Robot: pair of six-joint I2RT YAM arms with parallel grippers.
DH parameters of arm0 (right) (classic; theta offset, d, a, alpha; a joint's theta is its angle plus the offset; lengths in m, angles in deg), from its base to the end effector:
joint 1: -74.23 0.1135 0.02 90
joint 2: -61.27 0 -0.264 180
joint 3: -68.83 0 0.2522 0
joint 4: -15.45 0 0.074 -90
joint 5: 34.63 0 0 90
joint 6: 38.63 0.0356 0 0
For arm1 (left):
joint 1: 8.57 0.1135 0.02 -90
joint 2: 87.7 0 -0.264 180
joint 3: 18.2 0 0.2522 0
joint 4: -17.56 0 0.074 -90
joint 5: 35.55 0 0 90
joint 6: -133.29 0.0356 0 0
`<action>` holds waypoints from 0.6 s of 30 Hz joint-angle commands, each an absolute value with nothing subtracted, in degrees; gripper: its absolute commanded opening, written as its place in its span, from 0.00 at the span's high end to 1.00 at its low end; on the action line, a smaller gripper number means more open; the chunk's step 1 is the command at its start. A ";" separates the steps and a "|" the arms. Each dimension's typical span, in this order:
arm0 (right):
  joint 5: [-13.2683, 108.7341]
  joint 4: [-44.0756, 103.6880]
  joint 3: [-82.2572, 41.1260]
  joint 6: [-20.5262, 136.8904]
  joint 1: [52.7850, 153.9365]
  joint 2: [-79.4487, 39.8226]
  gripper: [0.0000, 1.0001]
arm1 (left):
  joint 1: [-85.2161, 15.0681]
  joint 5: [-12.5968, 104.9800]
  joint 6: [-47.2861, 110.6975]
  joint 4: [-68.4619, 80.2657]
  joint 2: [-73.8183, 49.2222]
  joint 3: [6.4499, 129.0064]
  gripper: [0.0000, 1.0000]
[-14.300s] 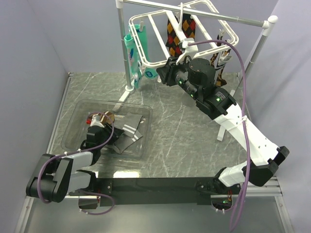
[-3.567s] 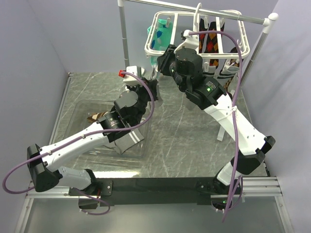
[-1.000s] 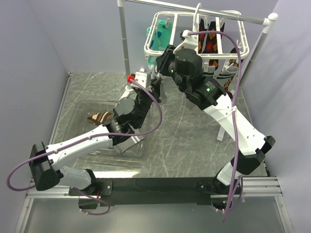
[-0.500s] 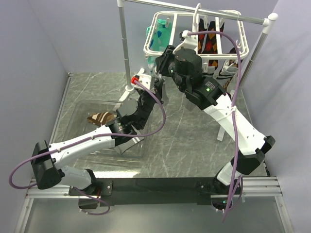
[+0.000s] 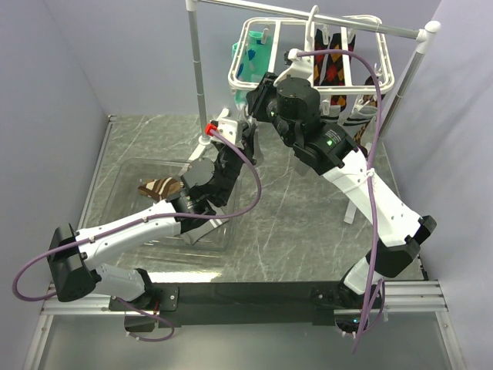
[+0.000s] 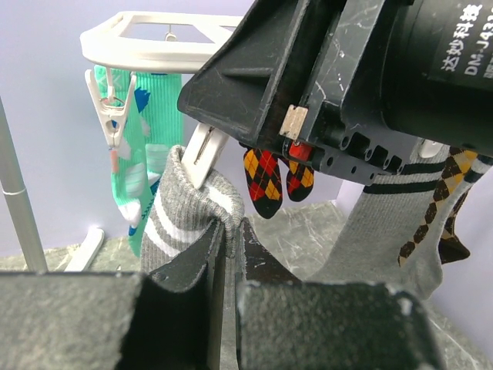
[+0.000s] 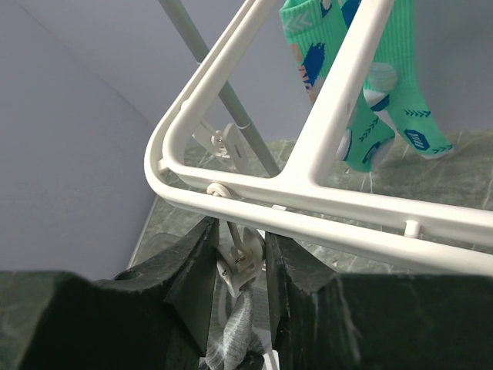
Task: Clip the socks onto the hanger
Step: Clamp the sock onto the hanger.
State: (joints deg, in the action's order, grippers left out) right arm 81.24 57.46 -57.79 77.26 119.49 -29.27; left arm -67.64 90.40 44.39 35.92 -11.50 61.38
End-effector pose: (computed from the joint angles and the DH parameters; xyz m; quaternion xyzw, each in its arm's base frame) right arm 0.2446 0.2247 0.5151 0.0260 0.7388 0.2444 0.6275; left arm 0.1743 -0.2503 0.4228 0.0465 0.5898 -0.2301 0.7726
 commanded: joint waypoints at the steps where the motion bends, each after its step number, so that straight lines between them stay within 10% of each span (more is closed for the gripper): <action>1: 81.39 55.84 -57.69 75.98 119.32 -27.85 1.00 | -67.90 91.02 45.75 39.04 -13.61 61.21 0.99; 6: 80.86 56.10 -58.13 75.71 119.41 -28.03 1.00 | -67.99 90.75 45.92 38.43 -12.73 62.01 0.99; 12: 80.34 55.93 -57.87 76.06 119.23 -27.68 0.54 | -67.90 90.58 45.92 38.69 -12.91 61.65 0.99; 18: 80.16 55.84 -57.70 75.89 119.32 -27.42 0.37 | -67.90 90.75 45.92 38.78 -13.08 61.30 0.99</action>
State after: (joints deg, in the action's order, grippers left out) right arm 79.69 57.57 -57.79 76.82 119.49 -29.27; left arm -67.64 90.37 45.22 36.14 -11.50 61.36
